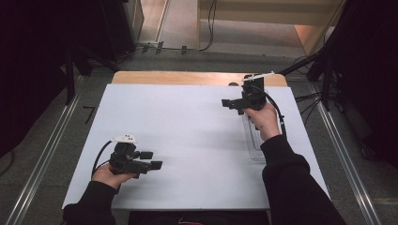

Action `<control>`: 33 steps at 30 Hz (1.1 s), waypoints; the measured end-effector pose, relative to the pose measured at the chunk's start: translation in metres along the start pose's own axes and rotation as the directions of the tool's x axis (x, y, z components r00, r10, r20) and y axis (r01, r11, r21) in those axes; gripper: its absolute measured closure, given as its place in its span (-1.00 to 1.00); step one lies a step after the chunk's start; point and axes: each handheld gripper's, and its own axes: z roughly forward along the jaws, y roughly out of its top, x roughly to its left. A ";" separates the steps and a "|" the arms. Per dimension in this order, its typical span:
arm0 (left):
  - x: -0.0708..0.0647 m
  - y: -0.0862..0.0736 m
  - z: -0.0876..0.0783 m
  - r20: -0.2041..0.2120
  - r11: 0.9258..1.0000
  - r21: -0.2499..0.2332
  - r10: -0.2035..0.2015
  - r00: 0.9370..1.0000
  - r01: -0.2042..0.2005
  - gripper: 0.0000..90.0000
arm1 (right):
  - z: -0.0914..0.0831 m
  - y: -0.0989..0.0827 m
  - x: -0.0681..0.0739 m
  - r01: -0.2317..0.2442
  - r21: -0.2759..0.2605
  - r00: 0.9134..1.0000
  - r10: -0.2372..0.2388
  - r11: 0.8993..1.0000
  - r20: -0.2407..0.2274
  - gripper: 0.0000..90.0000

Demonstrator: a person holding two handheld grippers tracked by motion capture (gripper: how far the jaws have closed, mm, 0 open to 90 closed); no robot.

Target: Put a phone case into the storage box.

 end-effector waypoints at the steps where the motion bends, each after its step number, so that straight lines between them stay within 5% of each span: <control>1: 0.000 0.000 0.000 0.000 1.000 0.000 0.000 1.000 0.000 -0.31 | 0.000 -0.001 0.001 -0.001 0.001 1.000 0.001 1.000 -0.005 -1.00; 20: 0.000 0.002 0.000 0.008 1.000 -0.003 0.013 1.000 -0.013 -0.31 | 0.012 -0.020 0.022 0.034 0.084 0.997 -0.029 0.996 -0.070 -1.00; 23: 0.000 0.002 0.000 0.005 1.000 0.000 0.015 1.000 -0.015 -0.31 | 0.012 -0.024 0.025 0.041 0.091 0.997 -0.035 0.995 -0.070 -0.63; 33: 0.000 0.002 -0.001 0.009 1.000 0.000 0.015 1.000 -0.015 -0.31 | 0.007 -0.035 0.034 0.043 0.099 0.992 -0.030 0.994 -0.120 -0.63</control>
